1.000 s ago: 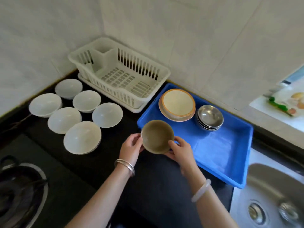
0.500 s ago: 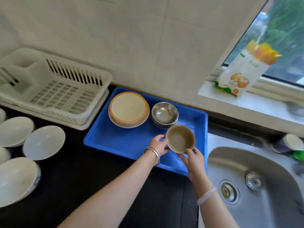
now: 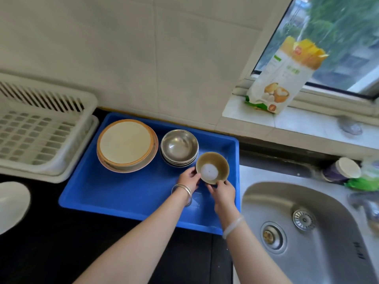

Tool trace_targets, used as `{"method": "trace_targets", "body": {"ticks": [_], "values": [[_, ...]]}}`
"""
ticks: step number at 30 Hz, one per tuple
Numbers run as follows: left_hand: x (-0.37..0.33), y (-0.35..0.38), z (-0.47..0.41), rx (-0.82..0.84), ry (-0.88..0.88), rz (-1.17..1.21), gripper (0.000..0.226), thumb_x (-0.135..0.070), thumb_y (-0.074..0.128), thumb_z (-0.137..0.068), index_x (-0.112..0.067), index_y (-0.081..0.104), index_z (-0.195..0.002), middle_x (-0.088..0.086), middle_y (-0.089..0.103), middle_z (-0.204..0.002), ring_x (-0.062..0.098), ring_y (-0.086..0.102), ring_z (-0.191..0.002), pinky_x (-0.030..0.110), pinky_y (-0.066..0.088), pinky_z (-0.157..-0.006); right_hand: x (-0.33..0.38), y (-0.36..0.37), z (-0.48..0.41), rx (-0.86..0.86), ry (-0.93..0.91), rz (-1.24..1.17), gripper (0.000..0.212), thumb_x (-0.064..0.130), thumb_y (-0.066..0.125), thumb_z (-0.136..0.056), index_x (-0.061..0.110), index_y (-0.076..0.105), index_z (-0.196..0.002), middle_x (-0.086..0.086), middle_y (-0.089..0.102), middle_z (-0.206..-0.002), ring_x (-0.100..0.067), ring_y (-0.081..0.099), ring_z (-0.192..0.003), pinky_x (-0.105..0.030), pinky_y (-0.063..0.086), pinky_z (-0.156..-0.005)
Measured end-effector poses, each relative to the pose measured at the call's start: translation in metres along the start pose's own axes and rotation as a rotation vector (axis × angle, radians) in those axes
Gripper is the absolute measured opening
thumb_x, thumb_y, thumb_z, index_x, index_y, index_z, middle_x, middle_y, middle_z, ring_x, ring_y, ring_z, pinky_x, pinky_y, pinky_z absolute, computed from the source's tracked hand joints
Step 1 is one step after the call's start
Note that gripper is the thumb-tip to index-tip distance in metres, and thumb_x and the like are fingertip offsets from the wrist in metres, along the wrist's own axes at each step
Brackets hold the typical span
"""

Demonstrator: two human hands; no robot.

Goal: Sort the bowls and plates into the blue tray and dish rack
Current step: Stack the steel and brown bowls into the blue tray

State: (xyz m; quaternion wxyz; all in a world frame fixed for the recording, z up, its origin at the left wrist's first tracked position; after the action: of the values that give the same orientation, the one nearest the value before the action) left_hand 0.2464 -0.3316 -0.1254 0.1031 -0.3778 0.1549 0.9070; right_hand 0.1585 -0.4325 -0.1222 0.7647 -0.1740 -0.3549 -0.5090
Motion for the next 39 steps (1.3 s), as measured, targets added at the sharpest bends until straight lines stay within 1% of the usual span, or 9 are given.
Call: {"method": "trace_targets", "body": {"ticks": [3,6,13,20,25,27,32,35,39], "values": [[-0.001,0.006,-0.01,-0.005,0.01,0.041,0.03,-0.006,0.045,-0.092,-0.01,0.055,-0.121,0.006,0.059,-0.1,0.019,0.051,-0.09,0.021,0.044,-0.067,0.005,0.004,-0.01,0.01,0.002,-0.037,0.028,-0.003,0.045,-0.093,-0.004,0.056,-0.119,-0.018,0.061,-0.109,-0.025,0.063,-0.093,-0.019,0.053,-0.059],[-0.003,0.012,-0.017,-0.015,0.019,0.077,0.031,-0.009,0.045,-0.092,-0.01,0.056,-0.121,0.008,0.061,-0.112,0.019,0.055,-0.102,0.027,0.045,-0.081,0.012,0.007,-0.018,-0.001,0.01,-0.069,0.024,0.005,0.042,-0.096,0.005,0.057,-0.114,-0.011,0.063,-0.1,-0.026,0.064,-0.092,-0.022,0.053,-0.065],[-0.009,0.022,-0.025,-0.045,0.029,0.116,0.037,-0.011,0.042,-0.094,-0.019,0.053,-0.128,0.006,0.058,-0.126,0.024,0.053,-0.119,0.03,0.045,-0.089,0.019,0.016,-0.029,-0.006,0.027,-0.128,0.027,0.011,0.041,-0.099,0.011,0.052,-0.123,-0.01,0.06,-0.109,-0.023,0.064,-0.093,-0.025,0.053,-0.069],[-0.013,0.025,-0.029,-0.057,0.054,0.097,0.032,-0.012,0.041,-0.095,-0.018,0.056,-0.122,0.004,0.059,-0.109,0.019,0.054,-0.101,0.03,0.045,-0.082,0.021,0.017,-0.034,-0.035,0.041,-0.095,0.014,0.014,0.042,-0.098,0.016,0.055,-0.101,-0.006,0.062,-0.097,-0.021,0.064,-0.086,-0.027,0.053,-0.071],[-0.014,0.023,-0.028,-0.066,0.07,0.09,0.033,-0.013,0.042,-0.094,-0.019,0.056,-0.123,-0.004,0.061,-0.094,0.015,0.053,-0.092,0.028,0.046,-0.076,0.021,0.016,-0.029,-0.021,0.054,-0.066,0.019,0.019,0.044,-0.098,0.014,0.055,-0.112,-0.009,0.063,-0.109,-0.019,0.065,-0.087,-0.025,0.053,-0.067],[-0.012,0.019,-0.024,-0.072,0.063,0.078,0.035,-0.014,0.044,-0.094,-0.017,0.054,-0.127,-0.005,0.062,-0.095,0.016,0.052,-0.092,0.03,0.045,-0.083,0.021,0.016,-0.026,-0.01,0.062,-0.023,0.029,0.023,0.046,-0.097,0.012,0.054,-0.123,-0.009,0.062,-0.116,-0.02,0.065,-0.092,-0.026,0.053,-0.069],[-0.009,0.002,-0.003,-0.067,0.062,-0.014,0.041,-0.014,0.044,-0.095,-0.011,0.044,-0.136,0.008,0.054,-0.133,0.023,0.052,-0.12,0.032,0.045,-0.097,0.024,0.008,-0.006,0.009,0.036,0.11,0.031,0.028,0.045,-0.097,0.017,0.05,-0.126,-0.002,0.053,-0.119,-0.024,0.061,-0.1,-0.029,0.052,-0.079],[-0.01,-0.019,0.014,-0.076,0.085,-0.091,0.036,-0.016,0.047,-0.094,-0.013,0.051,-0.129,0.01,0.057,-0.13,0.023,0.054,-0.117,0.032,0.046,-0.096,0.022,0.005,0.014,0.033,-0.021,0.247,0.037,0.027,0.042,-0.099,0.012,0.048,-0.132,-0.003,0.053,-0.117,-0.025,0.061,-0.1,-0.032,0.05,-0.084],[-0.02,-0.062,0.05,-0.111,0.164,-0.189,0.024,-0.019,0.05,-0.092,-0.018,0.061,-0.112,0.008,0.063,-0.116,0.022,0.059,-0.104,0.035,0.051,-0.088,0.012,0.015,0.051,0.102,-0.124,0.481,0.025,0.024,0.039,-0.098,0.013,0.056,-0.113,-0.008,0.061,-0.111,-0.023,0.063,-0.088,-0.03,0.05,-0.075]]}}
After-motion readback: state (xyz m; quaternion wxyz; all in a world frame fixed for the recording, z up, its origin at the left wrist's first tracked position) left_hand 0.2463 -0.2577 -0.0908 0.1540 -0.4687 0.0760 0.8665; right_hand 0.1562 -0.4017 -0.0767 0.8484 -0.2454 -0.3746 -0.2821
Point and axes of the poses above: each hand's wrist, its own z-axis away from the middle knuckle, its own y-axis out of the palm, x = y × z, the point moved 10 cm from there along -z, towards the middle knuckle
